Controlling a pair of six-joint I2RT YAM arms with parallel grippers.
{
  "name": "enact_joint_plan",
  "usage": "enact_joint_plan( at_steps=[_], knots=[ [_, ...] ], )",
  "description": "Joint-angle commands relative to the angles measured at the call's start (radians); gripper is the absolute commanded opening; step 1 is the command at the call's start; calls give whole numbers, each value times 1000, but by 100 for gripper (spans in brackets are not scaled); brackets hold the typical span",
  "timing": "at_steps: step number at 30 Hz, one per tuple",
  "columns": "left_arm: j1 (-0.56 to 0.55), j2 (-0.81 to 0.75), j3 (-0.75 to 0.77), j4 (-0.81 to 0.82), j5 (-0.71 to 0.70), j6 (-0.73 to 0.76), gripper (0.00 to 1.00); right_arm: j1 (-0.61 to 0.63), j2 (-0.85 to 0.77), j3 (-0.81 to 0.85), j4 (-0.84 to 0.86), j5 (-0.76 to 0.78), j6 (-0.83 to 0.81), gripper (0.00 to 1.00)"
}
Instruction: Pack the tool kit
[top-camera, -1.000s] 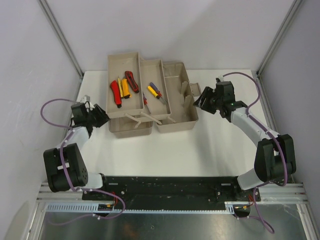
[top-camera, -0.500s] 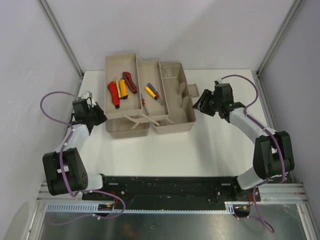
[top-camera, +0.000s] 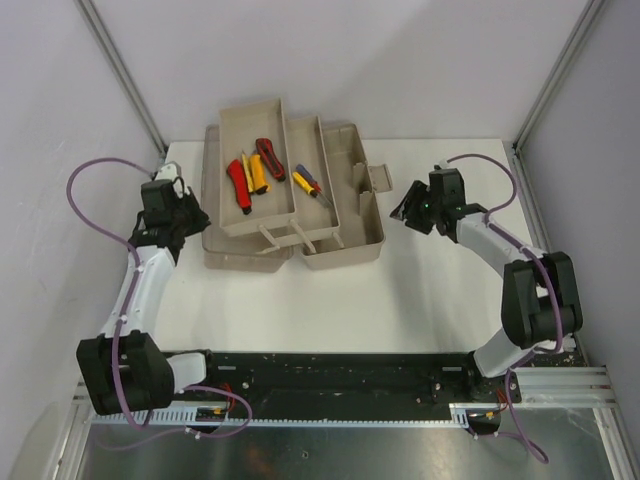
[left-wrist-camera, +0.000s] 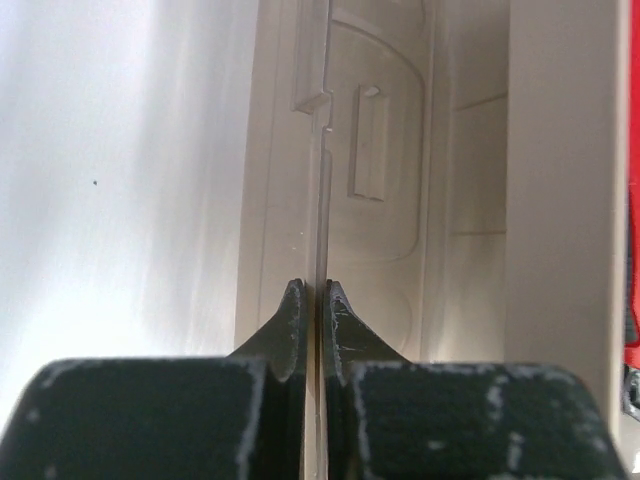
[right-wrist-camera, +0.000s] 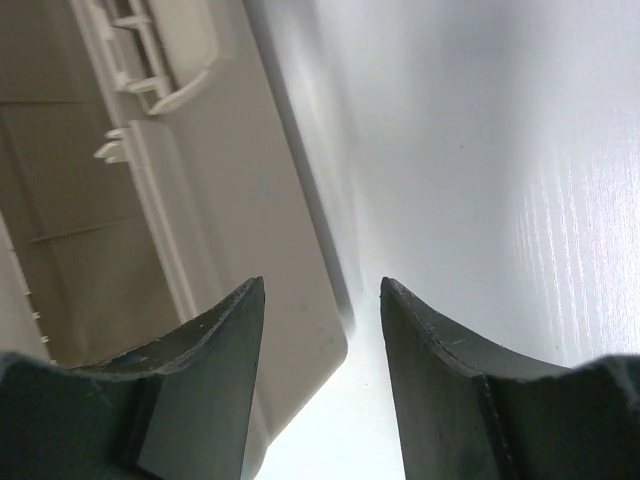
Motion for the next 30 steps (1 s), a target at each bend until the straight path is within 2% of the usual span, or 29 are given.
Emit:
enact_joint_plan(
  at_steps=[1,11,19,30],
  knots=[
    [-50,-65,146,79,-75,31,0,2,64,1,36,-6,8,54],
    [-163,-72,322,13,-82,0,0,31,153,3,89,-123,9,54],
    [-254,-89,371,8,-96,-29,0,51,186,2,123,-182,17,53],
    [-528,-78,454,6,-370,6,0,65,198,2,122,-178,33,53]
  ],
)
